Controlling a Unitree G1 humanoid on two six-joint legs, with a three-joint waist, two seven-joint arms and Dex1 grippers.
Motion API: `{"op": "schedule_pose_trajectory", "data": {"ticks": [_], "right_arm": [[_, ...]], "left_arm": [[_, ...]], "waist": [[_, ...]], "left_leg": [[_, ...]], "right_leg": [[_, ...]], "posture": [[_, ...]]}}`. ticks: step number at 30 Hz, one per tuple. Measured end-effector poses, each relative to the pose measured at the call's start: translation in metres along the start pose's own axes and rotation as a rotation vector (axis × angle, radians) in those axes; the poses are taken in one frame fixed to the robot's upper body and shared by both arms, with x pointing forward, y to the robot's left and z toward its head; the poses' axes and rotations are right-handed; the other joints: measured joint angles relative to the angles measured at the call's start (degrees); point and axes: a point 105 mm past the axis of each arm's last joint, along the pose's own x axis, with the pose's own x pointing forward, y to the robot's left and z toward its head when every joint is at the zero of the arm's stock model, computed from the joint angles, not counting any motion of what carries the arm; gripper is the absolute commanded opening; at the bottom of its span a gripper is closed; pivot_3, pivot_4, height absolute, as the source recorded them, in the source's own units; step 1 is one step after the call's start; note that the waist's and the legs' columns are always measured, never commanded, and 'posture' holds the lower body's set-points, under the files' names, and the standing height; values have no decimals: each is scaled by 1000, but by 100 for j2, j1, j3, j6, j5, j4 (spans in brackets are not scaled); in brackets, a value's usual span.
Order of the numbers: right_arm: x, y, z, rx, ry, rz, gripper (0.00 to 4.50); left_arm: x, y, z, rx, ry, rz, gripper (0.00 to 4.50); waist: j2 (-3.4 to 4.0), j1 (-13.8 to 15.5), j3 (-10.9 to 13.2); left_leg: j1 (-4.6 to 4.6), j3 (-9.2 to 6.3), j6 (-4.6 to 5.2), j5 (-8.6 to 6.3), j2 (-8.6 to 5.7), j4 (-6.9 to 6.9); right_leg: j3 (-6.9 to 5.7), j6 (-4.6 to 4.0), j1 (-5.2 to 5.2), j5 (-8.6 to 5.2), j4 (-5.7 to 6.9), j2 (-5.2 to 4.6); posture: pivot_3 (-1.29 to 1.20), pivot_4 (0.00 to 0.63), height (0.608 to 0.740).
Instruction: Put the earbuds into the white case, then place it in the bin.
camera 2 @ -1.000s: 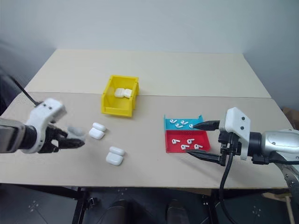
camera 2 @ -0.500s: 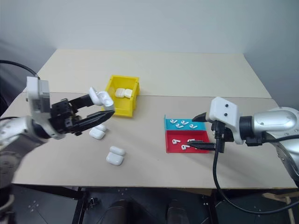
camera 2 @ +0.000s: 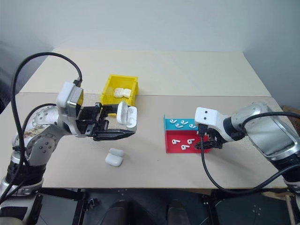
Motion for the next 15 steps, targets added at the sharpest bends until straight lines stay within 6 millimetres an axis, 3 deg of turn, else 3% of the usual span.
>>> {"op": "schedule_pose_trajectory", "data": {"ticks": [3, 5, 15], "right_arm": [[7, 0, -6, -6, 55, 17, 2675], [8, -1, -5, -8, 59, 21, 2008], [10, -3, -4, -14, 77, 29, 2008]], "left_arm": [[3, -3, 0, 15, -10, -23, 2807], [4, -5, 0, 24, -8, -28, 2807], [5, -13, -5, 26, 4, -34, 2807]], "waist": [[0, 2, 0], [0, 0, 0], [1, 4, 0]], "left_leg": [[-3, 0, 0, 0, 0, -1], [-2, 0, 0, 0, 0, -1], [0, 0, 0, 0, 0, 0]], "right_leg": [[0, 0, -5, 0, 1, 0], [0, 0, -4, 0, 1, 0], [0, 0, -3, 0, 4, 0]], "posture": [[0, 150, 740], [0, 150, 740], [0, 150, 740]]}}
